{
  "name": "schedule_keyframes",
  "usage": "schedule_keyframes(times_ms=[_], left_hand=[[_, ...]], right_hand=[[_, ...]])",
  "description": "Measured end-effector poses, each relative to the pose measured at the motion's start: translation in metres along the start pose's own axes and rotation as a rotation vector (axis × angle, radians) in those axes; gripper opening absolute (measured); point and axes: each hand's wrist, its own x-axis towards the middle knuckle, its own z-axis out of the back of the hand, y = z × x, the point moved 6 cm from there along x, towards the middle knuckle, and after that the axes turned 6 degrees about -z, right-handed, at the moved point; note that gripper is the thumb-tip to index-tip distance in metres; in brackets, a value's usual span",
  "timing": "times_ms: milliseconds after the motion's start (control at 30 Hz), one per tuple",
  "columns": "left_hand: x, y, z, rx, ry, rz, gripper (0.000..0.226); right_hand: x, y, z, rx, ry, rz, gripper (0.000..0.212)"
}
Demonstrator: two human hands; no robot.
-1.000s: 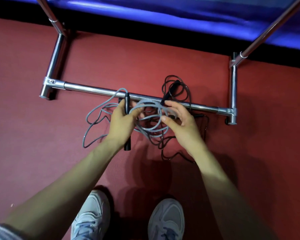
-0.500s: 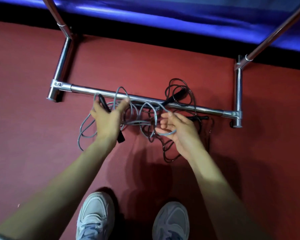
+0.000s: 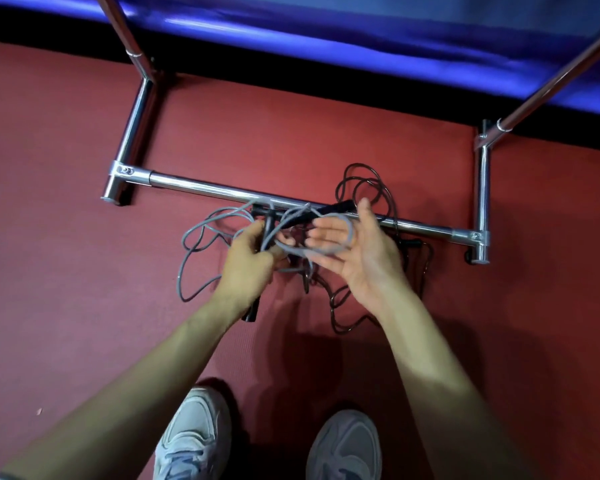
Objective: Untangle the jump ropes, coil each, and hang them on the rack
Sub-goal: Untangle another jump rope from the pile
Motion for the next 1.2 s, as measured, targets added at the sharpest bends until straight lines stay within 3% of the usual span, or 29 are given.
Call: schedule_keyframes(times_ms=[67,100,167,233,300,433,533,633,767,800,867,1000,1100,1200], left_hand=[[0.003,0.007,0.013,-0.084,-0.073,0.067,0.009],[0.004,0.009,0.017,-0.135,-0.078,0.098,0.011],[0.004,0.014,0.023,-0.213,-0.068,0.133,0.02],[0.003,0.017,0.029,-0.235,-0.083,0.148,0.025],[0.001,0.021,0.037,-0.205,-0.113,0.161,0.027],[-0.003,0.02,0.053,-0.175,-0.16,0.157,0.026],[-0.001,0.018,0.062,-0.213,-0.195,0.139,0.021],[0.002,0.021,0.071,-0.193,-0.213,0.135,0.018],[0.003,0.023,0.079,-0.222,-0.235,0.131,0.015],[0.003,0.024,0.081,-0.235,-0.236,0.132,0.015],[0.002,0.025,0.08,-0.237,-0.203,0.143,0.014],[-0.005,0.021,0.066,-0.248,-0.094,0.176,0.011],[-0.005,0.017,0.063,-0.263,-0.081,0.174,0.009],[0.001,0.015,0.071,-0.255,-0.135,0.153,0.01]], right_hand=[[0.012,0.005,0.02,-0.382,-0.188,0.188,0.026],[0.018,0.007,0.023,-0.628,-0.236,0.289,0.024],[0.028,0.005,0.016,-0.989,-0.217,0.448,0.044],[0.038,0.004,0.0,-1.181,-0.168,0.556,0.052],[0.051,0.003,-0.013,-1.307,-0.149,0.558,0.052],[0.074,-0.008,-0.022,-1.576,-0.178,0.386,0.043],[0.074,-0.013,-0.021,-1.653,-0.238,0.386,0.037],[0.072,-0.023,-0.023,-1.616,-0.143,0.398,0.039],[0.071,-0.027,-0.006,-0.841,-0.2,0.181,0.029],[0.072,-0.032,0.001,-0.744,-0.22,0.125,0.031],[0.07,-0.041,0.003,-0.853,-0.174,0.102,0.039],[0.068,-0.051,-0.021,-1.449,-0.019,0.24,0.049],[0.069,-0.051,-0.032,-1.672,-0.162,0.333,0.037],[0.05,-0.024,-0.034,-1.541,-0.37,0.651,0.026]])
